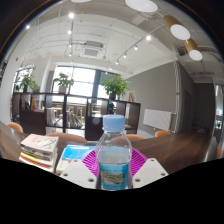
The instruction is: Pour water
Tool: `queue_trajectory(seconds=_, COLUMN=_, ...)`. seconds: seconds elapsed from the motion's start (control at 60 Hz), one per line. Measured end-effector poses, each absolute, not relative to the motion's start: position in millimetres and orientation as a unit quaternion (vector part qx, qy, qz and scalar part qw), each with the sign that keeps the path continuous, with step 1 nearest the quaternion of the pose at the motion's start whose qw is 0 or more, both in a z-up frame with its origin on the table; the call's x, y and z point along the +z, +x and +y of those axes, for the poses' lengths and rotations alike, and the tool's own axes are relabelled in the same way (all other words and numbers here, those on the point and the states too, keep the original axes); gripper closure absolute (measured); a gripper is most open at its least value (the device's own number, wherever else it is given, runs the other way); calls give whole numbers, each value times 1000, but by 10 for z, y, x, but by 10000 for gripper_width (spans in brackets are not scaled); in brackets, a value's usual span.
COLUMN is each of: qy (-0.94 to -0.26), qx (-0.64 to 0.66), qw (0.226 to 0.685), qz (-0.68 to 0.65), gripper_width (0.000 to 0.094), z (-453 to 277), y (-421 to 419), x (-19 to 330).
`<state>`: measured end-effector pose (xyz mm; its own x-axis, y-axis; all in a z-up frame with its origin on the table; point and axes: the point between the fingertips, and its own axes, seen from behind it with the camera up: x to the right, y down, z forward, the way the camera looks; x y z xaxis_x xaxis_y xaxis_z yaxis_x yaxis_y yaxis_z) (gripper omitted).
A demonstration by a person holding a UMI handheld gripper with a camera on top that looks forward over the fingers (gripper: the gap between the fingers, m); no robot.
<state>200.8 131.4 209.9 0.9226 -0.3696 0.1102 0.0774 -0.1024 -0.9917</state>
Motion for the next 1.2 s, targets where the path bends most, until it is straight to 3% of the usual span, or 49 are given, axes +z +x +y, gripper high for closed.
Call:
queue_trajectory(seconds=0.417, qy=-774, qx=-143, qw=602, qz=134, gripper_width=572, z=1371, y=2723, x=762)
queue_trajectory(seconds=0.45, qy=-757, qx=-136, qw=624, qz=141, gripper_width=582, z=1394, y=2747, x=862)
queue_trajectory(seconds=0.6, qy=-755, qx=-118, qw=629, qz=141, gripper_width=581, z=1336, y=2746, x=851)
queue_trajectory(seconds=0.75, qy=-765, qx=-109, qw=621, qz=131, gripper_width=446, z=1370, y=2694, x=810)
queue_trajectory(seconds=0.867, qy=-787, qx=-77, qw=601, qz=114, gripper_width=204, z=1239, y=2539, x=702)
queue_trajectory(seconds=1.017, qy=-797, qx=-63, qw=592, qz=101, gripper_width=129, z=812, y=2356, x=656)
queue_trajectory(seconds=1.2, qy=-809, qx=-50, qw=579, qz=84, gripper_width=111, z=168, y=1905, x=626)
